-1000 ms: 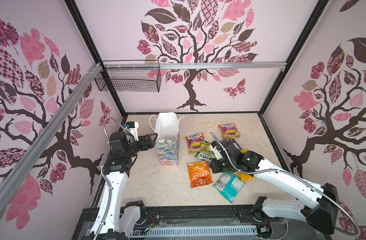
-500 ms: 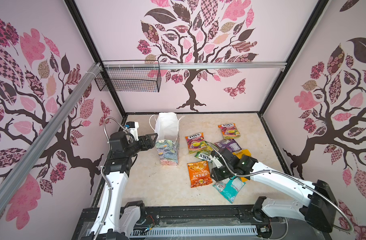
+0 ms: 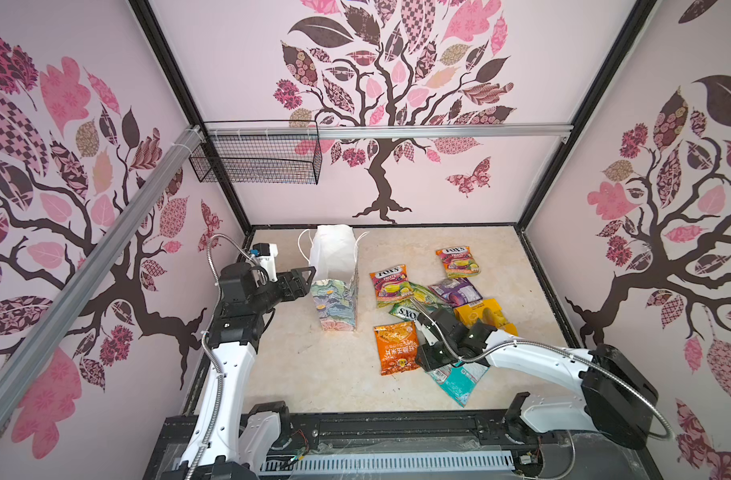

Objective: Place the snacks into the paper bag
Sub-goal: 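Close the right gripper on the bottom edge of the orange chips bag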

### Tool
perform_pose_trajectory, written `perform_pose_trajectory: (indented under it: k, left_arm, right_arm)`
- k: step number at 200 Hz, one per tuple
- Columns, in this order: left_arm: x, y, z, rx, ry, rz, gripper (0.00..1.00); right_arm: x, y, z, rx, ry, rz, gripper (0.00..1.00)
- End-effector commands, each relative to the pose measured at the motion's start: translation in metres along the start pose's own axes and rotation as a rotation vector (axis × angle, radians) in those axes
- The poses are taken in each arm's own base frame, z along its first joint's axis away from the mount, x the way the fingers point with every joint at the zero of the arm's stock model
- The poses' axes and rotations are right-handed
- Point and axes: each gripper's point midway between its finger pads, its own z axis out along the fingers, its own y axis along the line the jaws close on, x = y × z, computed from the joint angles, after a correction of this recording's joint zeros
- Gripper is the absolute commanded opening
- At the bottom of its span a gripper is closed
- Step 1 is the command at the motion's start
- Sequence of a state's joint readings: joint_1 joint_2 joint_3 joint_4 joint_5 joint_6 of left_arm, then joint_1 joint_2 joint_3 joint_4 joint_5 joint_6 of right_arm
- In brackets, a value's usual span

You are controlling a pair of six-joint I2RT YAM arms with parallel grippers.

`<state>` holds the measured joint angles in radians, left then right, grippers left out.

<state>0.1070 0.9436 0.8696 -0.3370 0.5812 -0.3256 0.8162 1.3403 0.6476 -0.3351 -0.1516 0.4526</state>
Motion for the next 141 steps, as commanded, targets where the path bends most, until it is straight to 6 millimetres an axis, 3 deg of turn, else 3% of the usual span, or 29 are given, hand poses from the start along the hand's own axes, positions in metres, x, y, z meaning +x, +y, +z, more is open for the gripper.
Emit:
perform_pose_trajectory:
  k: [1,70,116,141]
  left_arm:
    - [0.002,0.002,0.002,0.006,-0.003,0.000,0.87]
    - [0.001,0.001,0.003,0.015,-0.003,-0.003,0.87]
    - [0.002,0.001,0.003,0.018,-0.004,-0.003,0.87]
    - [0.001,0.001,0.003,0.020,-0.004,-0.004,0.87]
  right_arm:
    - [-0.013,0.009,0.008,-0.042,-0.049,0.024,0.50]
    - [-0.006,-0.001,0.024,-0.035,-0.072,0.066,0.59]
    - [0.001,-0.007,0.032,-0.027,-0.059,0.102,0.53]
    - [0.000,-0.012,0.031,-0.004,-0.075,0.137,0.45]
